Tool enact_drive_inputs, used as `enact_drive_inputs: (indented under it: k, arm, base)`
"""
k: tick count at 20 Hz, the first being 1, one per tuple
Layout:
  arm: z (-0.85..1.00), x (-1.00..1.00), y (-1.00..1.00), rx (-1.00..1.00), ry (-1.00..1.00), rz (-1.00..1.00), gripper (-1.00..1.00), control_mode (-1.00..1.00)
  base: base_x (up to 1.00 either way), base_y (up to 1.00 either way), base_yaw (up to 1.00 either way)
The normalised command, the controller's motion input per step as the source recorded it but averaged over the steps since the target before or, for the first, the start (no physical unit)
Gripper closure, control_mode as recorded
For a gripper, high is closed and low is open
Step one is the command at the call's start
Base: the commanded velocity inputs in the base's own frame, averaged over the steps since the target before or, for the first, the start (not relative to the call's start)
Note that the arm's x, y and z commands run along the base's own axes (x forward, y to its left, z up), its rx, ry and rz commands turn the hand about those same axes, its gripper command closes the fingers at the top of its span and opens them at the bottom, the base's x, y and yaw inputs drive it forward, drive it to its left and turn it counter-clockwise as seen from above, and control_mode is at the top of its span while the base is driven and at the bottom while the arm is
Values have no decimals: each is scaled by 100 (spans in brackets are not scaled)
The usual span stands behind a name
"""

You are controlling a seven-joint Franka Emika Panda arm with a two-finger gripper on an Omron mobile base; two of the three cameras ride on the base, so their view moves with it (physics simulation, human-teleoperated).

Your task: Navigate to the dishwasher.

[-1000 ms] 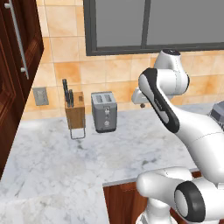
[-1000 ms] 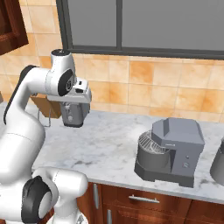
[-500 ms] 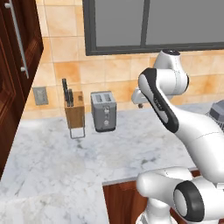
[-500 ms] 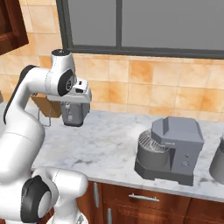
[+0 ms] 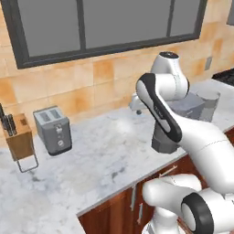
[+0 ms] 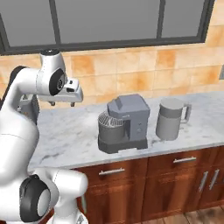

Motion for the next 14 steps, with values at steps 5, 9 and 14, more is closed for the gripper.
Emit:
enact_drive_inputs:
  k: [5,9,14]
  arm:
    - [0,0,0,0,0,0,-100,100]
    - [0,0,0,0,0,0,-100,100]
    - [0,0,0,0,0,0,-100,100]
  base:
    - [0,-10,-89]
    - [1,-17,-90]
    - [0,-24,-91]
